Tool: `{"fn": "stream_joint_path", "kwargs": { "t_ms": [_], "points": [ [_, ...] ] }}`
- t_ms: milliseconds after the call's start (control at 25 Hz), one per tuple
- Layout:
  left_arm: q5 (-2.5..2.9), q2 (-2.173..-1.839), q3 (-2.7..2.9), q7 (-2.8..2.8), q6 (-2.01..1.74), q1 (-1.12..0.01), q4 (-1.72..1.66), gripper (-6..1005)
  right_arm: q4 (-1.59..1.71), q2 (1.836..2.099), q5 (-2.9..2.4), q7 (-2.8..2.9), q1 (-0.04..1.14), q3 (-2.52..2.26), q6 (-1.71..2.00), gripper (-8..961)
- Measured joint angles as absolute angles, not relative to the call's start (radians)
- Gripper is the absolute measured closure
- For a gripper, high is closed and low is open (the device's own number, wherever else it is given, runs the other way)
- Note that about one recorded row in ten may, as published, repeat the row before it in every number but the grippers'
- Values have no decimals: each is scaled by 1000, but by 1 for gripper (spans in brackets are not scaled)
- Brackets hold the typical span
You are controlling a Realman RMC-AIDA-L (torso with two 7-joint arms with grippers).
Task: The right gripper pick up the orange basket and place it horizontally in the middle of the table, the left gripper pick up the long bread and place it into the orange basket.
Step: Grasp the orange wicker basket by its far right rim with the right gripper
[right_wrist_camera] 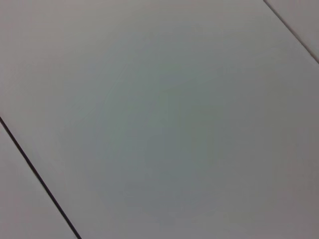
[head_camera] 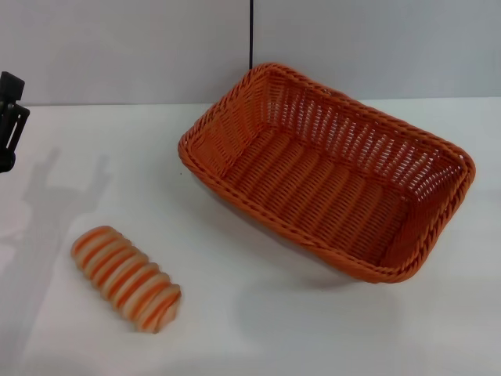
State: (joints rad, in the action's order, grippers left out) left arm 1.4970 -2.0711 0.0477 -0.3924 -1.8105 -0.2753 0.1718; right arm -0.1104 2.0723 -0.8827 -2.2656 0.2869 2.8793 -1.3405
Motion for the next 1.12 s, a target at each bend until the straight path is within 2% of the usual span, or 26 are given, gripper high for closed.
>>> {"fn": "stream_joint_path", "kwargs": {
  "t_ms": [920,1040,1120],
  "points": [
    [1496,-2069,31,-394,-1808,-278,171,155,-150,2069,-925,-2129,251,2834,-1378,407],
    [1500,-2070,32,-394,-1807,-277,175,156,-274,2057,-1013,-1952,231,2776,-1382,407],
    [1501,-2069,32,-396,-1812,-275,179,156,-420,2018,-1146,-1739,223,2739,-1419,407]
  ]
}}
